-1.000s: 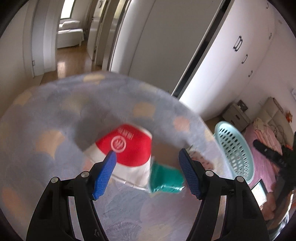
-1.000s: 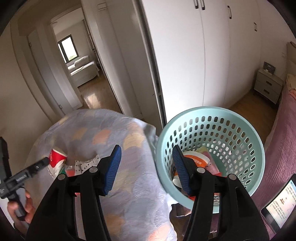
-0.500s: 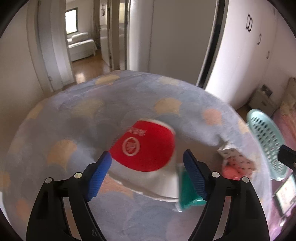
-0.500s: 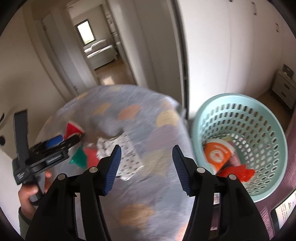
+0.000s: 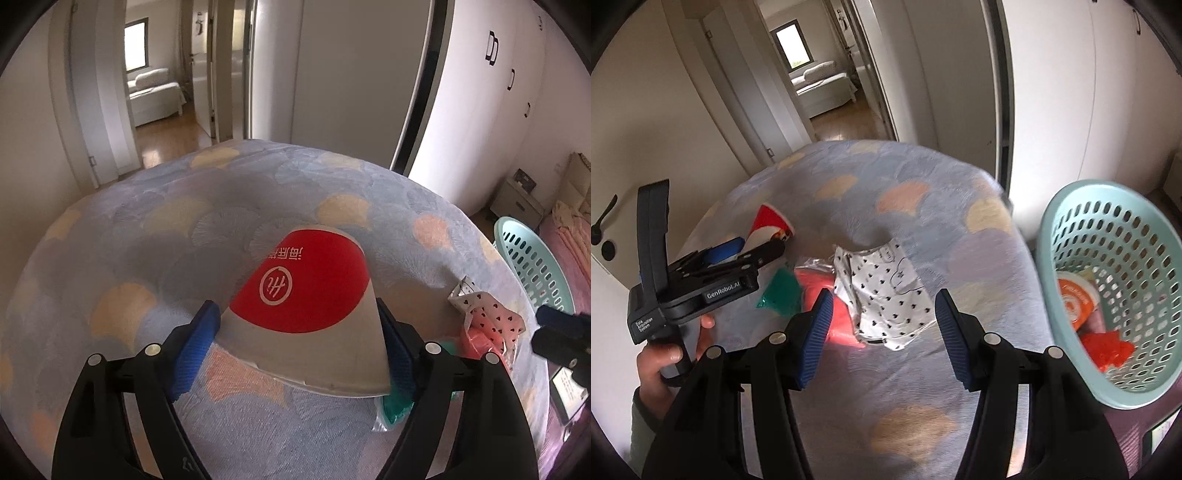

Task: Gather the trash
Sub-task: 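Grasp the red-white paper cup with the left tool while the right tool grasps the white dotted wrapper, then carry the paper cup and wrapper over the basket and open both tools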

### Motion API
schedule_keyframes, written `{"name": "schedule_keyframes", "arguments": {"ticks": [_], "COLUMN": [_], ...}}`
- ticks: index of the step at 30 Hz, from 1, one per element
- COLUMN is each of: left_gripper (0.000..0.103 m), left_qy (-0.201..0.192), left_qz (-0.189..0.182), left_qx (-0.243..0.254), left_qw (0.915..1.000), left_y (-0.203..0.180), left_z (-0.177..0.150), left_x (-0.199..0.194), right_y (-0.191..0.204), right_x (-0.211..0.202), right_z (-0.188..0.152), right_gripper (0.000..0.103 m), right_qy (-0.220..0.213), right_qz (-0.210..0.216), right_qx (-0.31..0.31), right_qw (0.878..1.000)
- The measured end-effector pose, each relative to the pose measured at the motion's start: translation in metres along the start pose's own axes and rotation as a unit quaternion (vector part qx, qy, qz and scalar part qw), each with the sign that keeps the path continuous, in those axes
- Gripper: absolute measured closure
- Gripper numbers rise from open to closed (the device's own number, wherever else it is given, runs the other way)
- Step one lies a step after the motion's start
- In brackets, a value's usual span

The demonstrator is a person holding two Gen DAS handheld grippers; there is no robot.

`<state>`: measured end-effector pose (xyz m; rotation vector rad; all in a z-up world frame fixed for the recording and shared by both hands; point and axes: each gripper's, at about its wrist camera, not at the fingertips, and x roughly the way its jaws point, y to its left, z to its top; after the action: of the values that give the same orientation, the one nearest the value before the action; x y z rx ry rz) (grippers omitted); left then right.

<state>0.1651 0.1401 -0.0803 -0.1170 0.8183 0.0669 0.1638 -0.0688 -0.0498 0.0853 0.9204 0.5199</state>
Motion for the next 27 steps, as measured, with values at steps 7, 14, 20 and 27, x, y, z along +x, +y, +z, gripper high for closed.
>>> {"name": "schedule_keyframes", "arguments": {"ticks": [7, 14, 20, 27], "left_gripper": [0.033, 0.039, 0.049, 0.063], "left_qy": [-0.024, -0.034, -0.045, -0.055], "left_qz": [-0.022, -0.038, -0.055, -0.105], "left_qx": [-0.024, -0.029, -0.025, -0.053], "left_qw": [0.9992, 0.9983, 0.9972, 0.9916], "left_y": [0.006, 0.009, 0.007, 0.020], "left_z": [0.001, 0.002, 0.003, 0.008], "left_x": [-0.007, -0.010, -0.018, -0.037], "right_y": [0.010, 0.022, 0.035, 0.027], "right_x": [0.016, 0.038, 0.037, 0.012], "right_z": [0.000, 0.009, 0.007, 0.010], "right_gripper": [0.049, 0.073, 0.097, 0.099], "right_qy": [0.011, 0.022, 0.005, -0.027], "right_qz": [0.009, 0.006, -0.018, -0.019], "right_qx": [-0.008, -0.023, -0.054, -0.048], "right_qw": [1.000, 0.999, 0.998, 0.998]}}
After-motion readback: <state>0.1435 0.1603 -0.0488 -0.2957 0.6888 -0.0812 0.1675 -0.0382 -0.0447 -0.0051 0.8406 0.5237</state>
